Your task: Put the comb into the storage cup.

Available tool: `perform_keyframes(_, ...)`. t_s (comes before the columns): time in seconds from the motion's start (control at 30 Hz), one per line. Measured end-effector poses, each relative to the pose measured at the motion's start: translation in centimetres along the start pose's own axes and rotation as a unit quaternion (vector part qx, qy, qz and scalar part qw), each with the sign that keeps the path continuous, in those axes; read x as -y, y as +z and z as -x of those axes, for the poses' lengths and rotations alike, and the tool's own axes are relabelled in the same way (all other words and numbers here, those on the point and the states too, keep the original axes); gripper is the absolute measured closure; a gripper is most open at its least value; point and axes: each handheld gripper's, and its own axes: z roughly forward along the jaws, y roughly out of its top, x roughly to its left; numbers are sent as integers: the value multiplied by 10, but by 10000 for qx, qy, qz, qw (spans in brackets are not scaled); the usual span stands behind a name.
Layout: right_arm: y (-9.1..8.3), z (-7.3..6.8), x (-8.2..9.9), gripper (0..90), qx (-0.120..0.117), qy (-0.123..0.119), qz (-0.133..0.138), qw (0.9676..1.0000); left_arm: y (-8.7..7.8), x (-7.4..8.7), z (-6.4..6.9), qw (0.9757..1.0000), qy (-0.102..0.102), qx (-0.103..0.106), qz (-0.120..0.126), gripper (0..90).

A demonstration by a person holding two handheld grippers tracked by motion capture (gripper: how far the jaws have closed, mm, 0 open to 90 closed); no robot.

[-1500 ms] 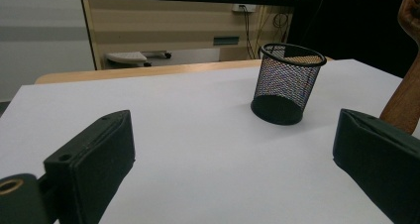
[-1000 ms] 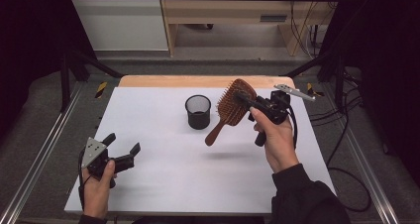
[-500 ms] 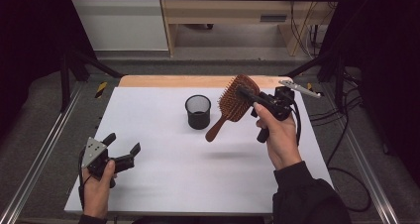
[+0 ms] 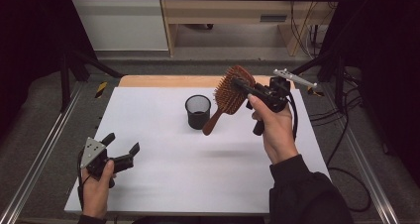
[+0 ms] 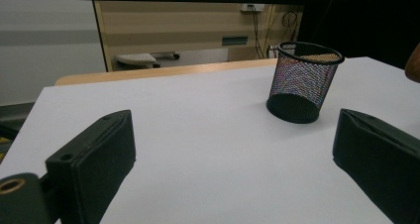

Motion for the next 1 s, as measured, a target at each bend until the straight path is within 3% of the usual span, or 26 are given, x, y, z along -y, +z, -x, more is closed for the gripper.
perform_keyframes(0.5,30,-12,-17,529,-137,-66,-7,9999,-1,2,-4,9998,-182,39,33,34)
perform_keyframes(0.6,32,-15,-19,529,-187,-103,68,9997,-1,3,-5,9995,-297,102,26,34)
perform_keyframes(0.7,37,-17,-20,529,-187,-164,60,9997,-2,1,-4,9998,-181,46,32,34)
perform_keyframes(1.0,39,-19,-30,529,-153,-116,253,9995,-1,2,-3,9999,-117,42,-2,30)
